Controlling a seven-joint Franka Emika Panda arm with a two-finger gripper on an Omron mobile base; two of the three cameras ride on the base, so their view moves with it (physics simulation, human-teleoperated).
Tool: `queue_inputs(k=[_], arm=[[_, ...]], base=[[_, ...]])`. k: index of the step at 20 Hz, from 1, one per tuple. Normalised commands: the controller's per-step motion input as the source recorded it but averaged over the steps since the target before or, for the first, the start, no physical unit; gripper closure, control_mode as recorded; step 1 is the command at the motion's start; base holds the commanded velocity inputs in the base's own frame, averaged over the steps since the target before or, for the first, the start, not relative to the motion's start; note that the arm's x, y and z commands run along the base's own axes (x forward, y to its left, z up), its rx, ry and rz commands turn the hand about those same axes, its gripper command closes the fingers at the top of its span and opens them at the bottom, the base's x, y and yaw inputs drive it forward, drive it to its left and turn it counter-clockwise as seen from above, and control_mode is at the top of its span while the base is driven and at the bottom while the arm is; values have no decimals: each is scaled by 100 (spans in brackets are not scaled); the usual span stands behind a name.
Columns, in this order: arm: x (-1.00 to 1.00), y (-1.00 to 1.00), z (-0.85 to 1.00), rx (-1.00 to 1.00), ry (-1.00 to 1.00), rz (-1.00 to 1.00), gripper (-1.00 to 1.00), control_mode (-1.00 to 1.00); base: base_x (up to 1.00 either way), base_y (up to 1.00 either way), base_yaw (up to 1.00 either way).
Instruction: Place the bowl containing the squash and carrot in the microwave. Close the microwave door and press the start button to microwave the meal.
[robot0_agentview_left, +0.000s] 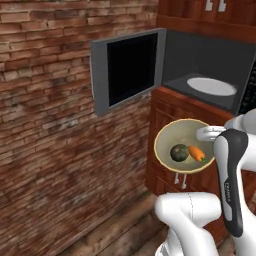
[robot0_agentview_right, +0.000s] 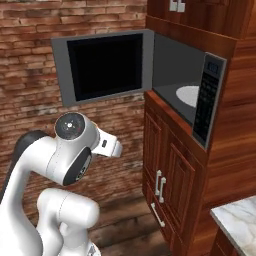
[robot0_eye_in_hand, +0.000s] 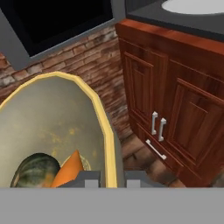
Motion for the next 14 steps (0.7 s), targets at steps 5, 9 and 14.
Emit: queue_inputs(k=[5, 9, 14], arm=[[0, 0, 0, 0, 0, 0, 100, 100], [0, 0, 0, 0, 0, 0, 100, 100], [0, 0, 0, 0, 0, 0, 100, 100]], base=[[55, 3, -32], [41, 0, -31], [56, 7, -34]])
